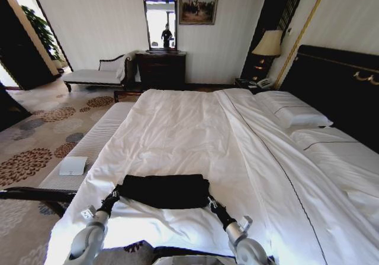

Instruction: Fold the clothes on the bed.

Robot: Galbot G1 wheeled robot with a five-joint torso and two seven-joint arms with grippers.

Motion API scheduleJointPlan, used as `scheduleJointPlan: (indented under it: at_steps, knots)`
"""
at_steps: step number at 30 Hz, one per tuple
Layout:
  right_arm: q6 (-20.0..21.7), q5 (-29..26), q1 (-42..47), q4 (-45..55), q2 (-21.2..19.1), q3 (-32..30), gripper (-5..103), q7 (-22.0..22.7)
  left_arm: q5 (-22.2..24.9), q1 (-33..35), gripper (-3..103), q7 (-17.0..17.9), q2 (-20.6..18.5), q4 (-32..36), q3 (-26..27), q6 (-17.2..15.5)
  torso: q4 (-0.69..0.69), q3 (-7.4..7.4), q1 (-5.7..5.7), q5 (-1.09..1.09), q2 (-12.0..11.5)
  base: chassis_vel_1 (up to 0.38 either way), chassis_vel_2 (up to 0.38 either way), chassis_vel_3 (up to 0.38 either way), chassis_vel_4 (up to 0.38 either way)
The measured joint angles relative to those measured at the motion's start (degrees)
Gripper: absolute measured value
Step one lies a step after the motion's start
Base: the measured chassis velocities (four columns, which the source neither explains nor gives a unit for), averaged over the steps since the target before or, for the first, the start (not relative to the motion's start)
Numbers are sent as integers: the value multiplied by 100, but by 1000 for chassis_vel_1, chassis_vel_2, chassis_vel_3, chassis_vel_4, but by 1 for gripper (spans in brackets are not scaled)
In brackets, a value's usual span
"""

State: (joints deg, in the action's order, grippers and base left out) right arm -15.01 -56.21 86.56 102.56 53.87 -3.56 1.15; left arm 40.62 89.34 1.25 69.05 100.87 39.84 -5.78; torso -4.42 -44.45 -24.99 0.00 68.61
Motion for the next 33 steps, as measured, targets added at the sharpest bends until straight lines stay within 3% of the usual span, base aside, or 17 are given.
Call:
scheduleJointPlan:
  at_steps: [1, 3, 5, 7, 8, 11, 14, 16, 17, 19, 20, 21, 23, 26, 33]
  knots:
    - [-5, 12, 41, 61, -9, -30, 10, 0, -57, 57, 14, 48, -4, 141, 44, -30, 1, 0, 0, 0, 0, 0, 0, 0, 0]
    - [-55, 54, 187, 295, -23, -210, 26, 82, -185, 199, 25, 86, -24, 621, 225, -39, 0, 0, 0, 0, 0, 0, 0, 0, 0]
    - [-66, 57, 204, 332, -23, -241, 26, 107, -194, 221, 25, 89, -26, 707, 271, -34, -1, 0, 0, 0, 0, 0, 0, 0, 0]
    - [-119, 30, 196, 563, -19, -416, 37, 285, -160, 303, 36, 112, -16, 1118, 517, 1, 0, 0, 1, 1, 0, 0, 0, 0, 0]
    - [-119, 30, 196, 563, -19, -416, 37, 285, -160, 303, 36, 112, -16, 1118, 517, 1, 0, 0, 1, 1, 0, 0, 0, 0, 0]
    - [-119, -22, -118, 624, 47, -429, 54, 361, -142, 69, 52, 314, 71, 1327, 412, -177, 2, 0, 0, 1, 1, 0, 0, 0, 0]
    - [-91, 40, -287, 504, 113, -316, 59, 362, -356, -122, 57, 471, 160, 1220, 157, -333, -1, 0, 0, 1, 0, 0, 0, 0, 0]
    - [-48, 206, -512, 284, 229, -101, 70, 362, -969, -362, 69, 636, 358, 799, -385, -428, -1, -1, -1, -2, 0, 0, 0, 0, 0]
    - [-48, 206, -512, 284, 229, -101, 70, 362, -969, -362, 69, 636, 358, 799, -385, -428, -1, -1, -1, -2, 0, 0, 0, 0, 0]
    - [-19, 302, -608, 140, 313, 10, 75, 360, -1348, -412, 79, 719, 493, 410, -662, -468, -1, -1, -1, 0, -1, 0, 0, 0, 0]
    - [-6, 347, -643, 51, 362, 47, 86, 357, -1557, -394, 85, 794, 579, 160, -738, -476, -1, -1, -1, 0, -1, 0, 0, 0, 0]
    - [-3, 380, -646, 12, 383, 53, 86, 354, -1641, -347, 89, 847, 620, 69, -750, -482, -1, 0, -1, -2, -1, 0, 0, 0, 0]
    - [-3, 409, -630, -6, 391, 49, 91, 352, -1684, -263, 89, 907, 648, 51, -740, -501, 0, 0, -1, -1, -1, 0, 0, 0, 0]
    - [-2, 468, -488, 53, 367, -22, 99, 342, -1717, 180, 100, 1021, 641, 400, -582, -578, 0, 0, -1, 0, 0, 0, 0, 0, 0]
    - [63, 625, -167, 171, 430, -139, 100, 580, -1527, 645, 100, 1078, 552, 691, -172, -361, 2, 1, 1, 0, 0, 0, 0, 0, 0]
